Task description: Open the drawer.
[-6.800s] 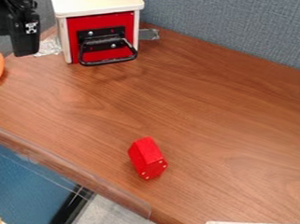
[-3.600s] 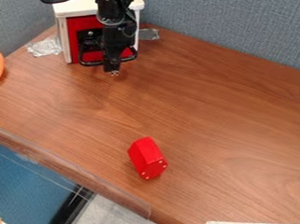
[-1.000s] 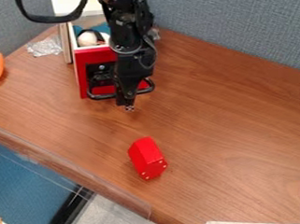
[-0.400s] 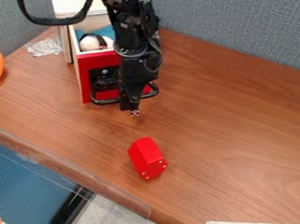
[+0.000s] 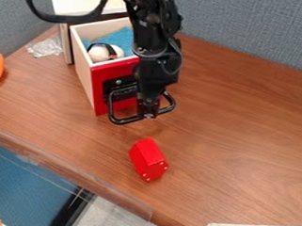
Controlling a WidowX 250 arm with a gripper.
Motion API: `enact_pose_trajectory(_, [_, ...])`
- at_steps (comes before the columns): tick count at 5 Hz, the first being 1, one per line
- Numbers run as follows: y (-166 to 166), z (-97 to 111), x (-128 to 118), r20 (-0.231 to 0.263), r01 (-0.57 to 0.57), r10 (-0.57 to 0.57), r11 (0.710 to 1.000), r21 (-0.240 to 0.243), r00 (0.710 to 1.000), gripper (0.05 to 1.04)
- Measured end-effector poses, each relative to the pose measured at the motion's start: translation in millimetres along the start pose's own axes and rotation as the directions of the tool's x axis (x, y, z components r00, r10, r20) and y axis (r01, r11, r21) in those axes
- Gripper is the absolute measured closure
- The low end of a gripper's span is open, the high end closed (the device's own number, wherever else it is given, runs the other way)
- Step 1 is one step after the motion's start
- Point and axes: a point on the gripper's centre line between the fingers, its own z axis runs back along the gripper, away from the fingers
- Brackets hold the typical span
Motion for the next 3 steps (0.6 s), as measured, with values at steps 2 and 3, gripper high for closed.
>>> enact_pose_trajectory(2, [2,42,-15,0.047,0.037,-0.036,0.999,-0.027,0.998,0.081])
enact_pose_trajectory(3, [5,83,-25,0.066,0.075,-0.074,0.997,-0.021,0.995,0.082])
